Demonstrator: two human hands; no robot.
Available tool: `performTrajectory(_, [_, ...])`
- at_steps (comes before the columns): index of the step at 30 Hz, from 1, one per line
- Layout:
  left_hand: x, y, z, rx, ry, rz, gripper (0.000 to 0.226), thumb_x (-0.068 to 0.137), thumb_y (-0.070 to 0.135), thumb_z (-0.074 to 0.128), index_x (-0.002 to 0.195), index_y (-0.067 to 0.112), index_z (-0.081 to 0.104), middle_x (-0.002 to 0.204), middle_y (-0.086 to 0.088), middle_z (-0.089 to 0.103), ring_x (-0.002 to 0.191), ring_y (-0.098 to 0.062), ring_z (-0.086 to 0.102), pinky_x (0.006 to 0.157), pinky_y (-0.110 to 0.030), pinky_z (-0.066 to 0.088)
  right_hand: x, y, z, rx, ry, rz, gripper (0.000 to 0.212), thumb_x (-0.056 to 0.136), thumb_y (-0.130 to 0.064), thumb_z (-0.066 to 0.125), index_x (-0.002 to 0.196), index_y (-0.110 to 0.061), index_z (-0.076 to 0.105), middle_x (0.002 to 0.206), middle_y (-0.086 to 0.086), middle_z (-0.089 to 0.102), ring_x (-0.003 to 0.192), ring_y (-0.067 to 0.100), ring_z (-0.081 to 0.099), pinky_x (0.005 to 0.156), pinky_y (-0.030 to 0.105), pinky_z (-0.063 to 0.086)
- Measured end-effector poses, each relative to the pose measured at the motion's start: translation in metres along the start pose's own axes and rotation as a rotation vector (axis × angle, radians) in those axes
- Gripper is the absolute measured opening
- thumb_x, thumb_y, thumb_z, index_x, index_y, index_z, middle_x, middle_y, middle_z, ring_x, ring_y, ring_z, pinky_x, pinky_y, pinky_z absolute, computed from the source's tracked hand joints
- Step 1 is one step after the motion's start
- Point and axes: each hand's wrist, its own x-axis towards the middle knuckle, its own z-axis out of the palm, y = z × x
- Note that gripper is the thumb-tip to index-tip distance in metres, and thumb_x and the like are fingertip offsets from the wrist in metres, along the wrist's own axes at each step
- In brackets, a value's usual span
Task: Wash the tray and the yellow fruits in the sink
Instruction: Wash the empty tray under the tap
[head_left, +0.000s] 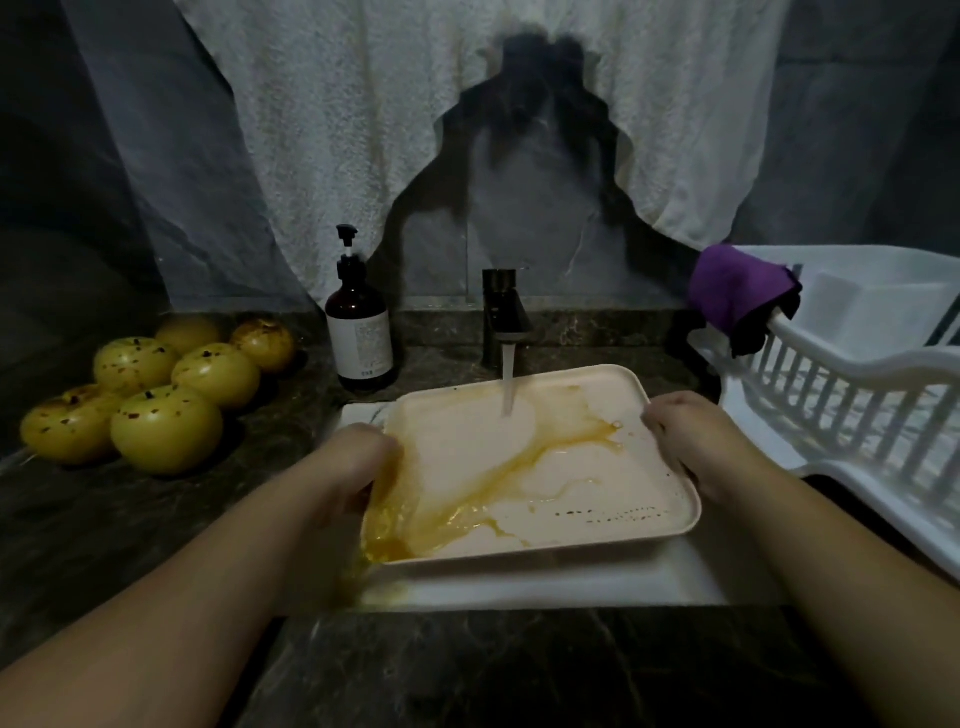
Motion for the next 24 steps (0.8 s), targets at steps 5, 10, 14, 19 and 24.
performTrajectory(5, [0.009,-0.005,-0.003,-0.064,0.022,0.082,0.050,0.097,0.005,0.047,0.141,0.029,0.055,0.112,-0.011,0.064,0.099,-0.032,0.066,0.072,-0.045,0.060,-0.001,0.000,0.006,0.060,-0.026,0.089,0.014,0.093,-0.018,0.059,0.105,-0.022,0.063,0.101,0.008,0.070,0.091,0.029,0.068,0.074,0.042,0.056])
performTrajectory(10, [0.009,-0.005,-0.003,-0.148,0.053,0.175,0.058,0.091,-0.001,0.044,0.139,0.028,0.062,0.105,-0.007,0.072,0.091,-0.028,0.070,0.060,-0.035,0.054,0.001,0.004,0.007,0.075,-0.093,0.140,0.017,0.093,-0.012,0.061,0.106,-0.022,0.066,0.098,0.005,0.073,0.085,0.024,0.071,0.059,0.032,0.052])
performTrajectory(14, [0.006,-0.002,-0.005,-0.233,0.075,0.240,0.061,0.089,0.002,0.052,0.143,0.027,0.061,0.108,-0.003,0.073,0.094,-0.026,0.071,0.060,-0.033,0.054,0.003,0.005,0.009,0.093,-0.160,0.173,0.024,0.093,-0.006,0.058,0.110,-0.019,0.067,0.099,0.008,0.073,0.090,0.027,0.069,0.063,0.035,0.054])
performTrajectory(19, [-0.002,0.004,-0.008,-0.263,0.086,0.278,0.055,0.086,0.009,0.060,0.134,0.036,0.062,0.108,0.002,0.072,0.094,-0.023,0.070,0.058,-0.031,0.053,0.006,0.004,0.012,0.120,-0.135,0.211,0.030,0.091,-0.002,0.058,0.117,-0.012,0.070,0.109,0.016,0.070,0.099,0.035,0.065,0.080,0.046,0.058])
performTrajectory(24, [0.001,0.006,-0.013,-0.215,0.081,0.263,0.057,0.083,0.005,0.060,0.133,0.032,0.066,0.103,0.001,0.076,0.090,-0.023,0.074,0.052,-0.028,0.055,0.009,0.000,0.007,0.152,-0.081,0.255,0.029,0.087,-0.004,0.058,0.113,0.006,0.067,0.124,0.029,0.064,0.101,0.041,0.065,0.077,0.046,0.052])
